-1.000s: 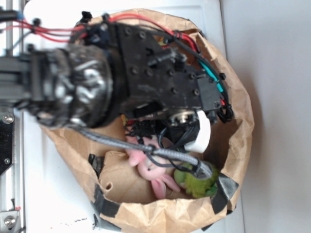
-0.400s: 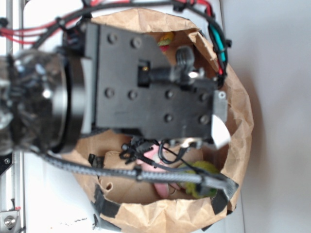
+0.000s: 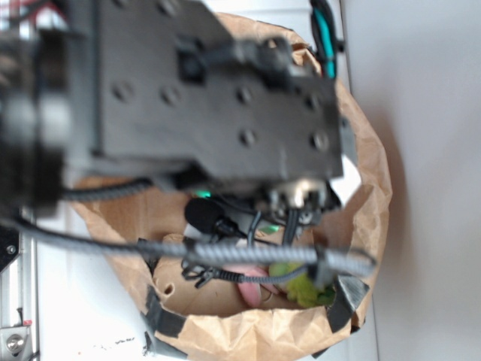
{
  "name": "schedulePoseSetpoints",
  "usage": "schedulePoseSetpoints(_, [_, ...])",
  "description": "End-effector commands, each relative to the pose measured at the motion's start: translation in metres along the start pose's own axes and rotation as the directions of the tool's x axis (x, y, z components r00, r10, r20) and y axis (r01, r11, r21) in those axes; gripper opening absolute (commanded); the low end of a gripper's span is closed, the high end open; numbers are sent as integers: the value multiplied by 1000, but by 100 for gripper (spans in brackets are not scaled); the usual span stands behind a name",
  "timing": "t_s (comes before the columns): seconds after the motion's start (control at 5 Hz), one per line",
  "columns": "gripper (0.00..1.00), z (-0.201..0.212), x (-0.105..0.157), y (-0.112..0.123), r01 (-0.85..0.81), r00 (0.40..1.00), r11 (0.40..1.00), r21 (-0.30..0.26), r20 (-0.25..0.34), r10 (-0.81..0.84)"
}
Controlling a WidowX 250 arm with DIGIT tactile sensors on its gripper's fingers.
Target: Grab the green block.
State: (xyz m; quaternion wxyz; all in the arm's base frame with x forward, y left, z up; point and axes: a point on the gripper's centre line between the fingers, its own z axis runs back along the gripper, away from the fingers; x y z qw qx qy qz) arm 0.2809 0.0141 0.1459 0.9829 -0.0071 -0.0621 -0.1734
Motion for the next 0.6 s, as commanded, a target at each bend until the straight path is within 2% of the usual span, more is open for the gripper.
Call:
schedulePoseSetpoints(0.0, [0,42,9,-4,-30,982,997,67,186,17])
schedulePoseSetpoints(0.4, [0,55,10,-4,-9,976,997,73,217,-7])
